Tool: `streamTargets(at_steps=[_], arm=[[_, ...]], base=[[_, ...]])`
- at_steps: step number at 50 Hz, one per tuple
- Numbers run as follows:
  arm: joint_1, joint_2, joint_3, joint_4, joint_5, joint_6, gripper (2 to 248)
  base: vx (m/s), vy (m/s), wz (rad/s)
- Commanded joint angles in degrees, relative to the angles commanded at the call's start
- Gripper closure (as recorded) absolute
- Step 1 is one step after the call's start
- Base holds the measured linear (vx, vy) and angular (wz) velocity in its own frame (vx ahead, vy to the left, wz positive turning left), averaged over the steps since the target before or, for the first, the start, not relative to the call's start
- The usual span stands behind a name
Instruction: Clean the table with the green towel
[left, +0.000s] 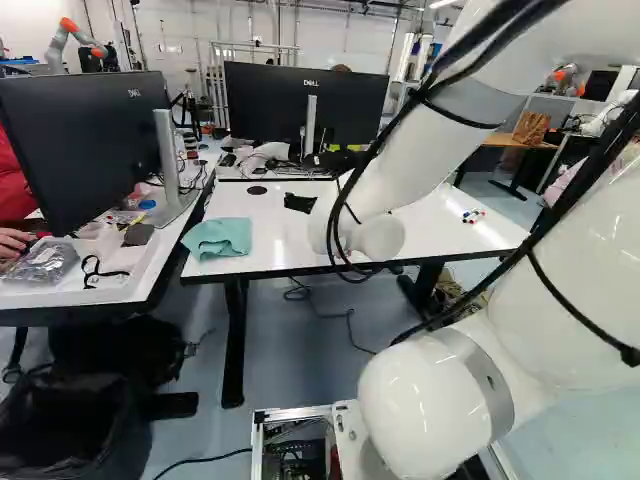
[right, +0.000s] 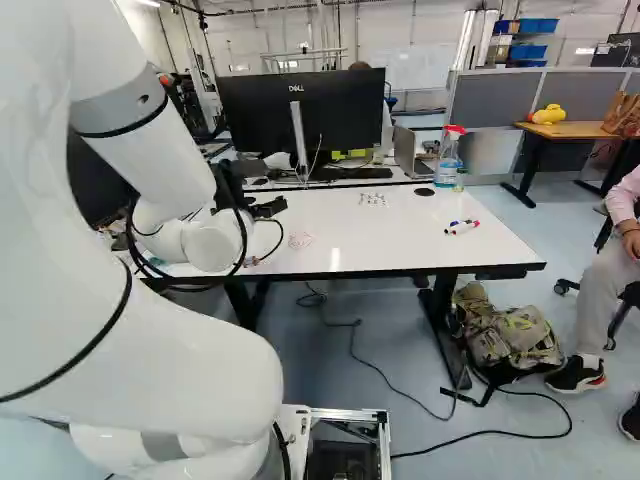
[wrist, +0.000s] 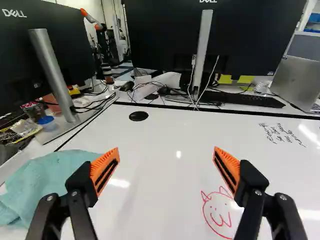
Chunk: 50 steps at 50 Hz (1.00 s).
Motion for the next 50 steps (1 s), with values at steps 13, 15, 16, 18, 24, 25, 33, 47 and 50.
streamTargets(at_steps=[13,15,16,18,24,25,33,47,50], arm=[[2.6,-1.6,-1.4,0.0,0.0,0.0,3],[3.0,-1.8,-1.7,0.0,0.0,0.0,3],[3.2,-1.9,-1.7,0.0,0.0,0.0,3],[3.7,-2.1,-1.9,0.0,0.0,0.0,3],[4.9,-2.7,-2.5,0.0,0.0,0.0,3],[5.1,-2.8,-2.6,0.0,0.0,0.0,3],[6.7,-3.7,-3.4,0.0,0.0,0.0,3],[9.4,-5.3,-4.9,0.0,0.0,0.0,3],[9.9,-5.7,-5.3,0.0,0.0,0.0,3]], base=[[0.000,0.000,0.000],[0.000,0.000,0.000],[0.000,0.000,0.000],[0.000,0.000,0.000],[0.000,0.000,0.000],[0.000,0.000,0.000],[0.000,0.000,0.000],[0.000,0.000,0.000],[0.000,0.000,0.000]])
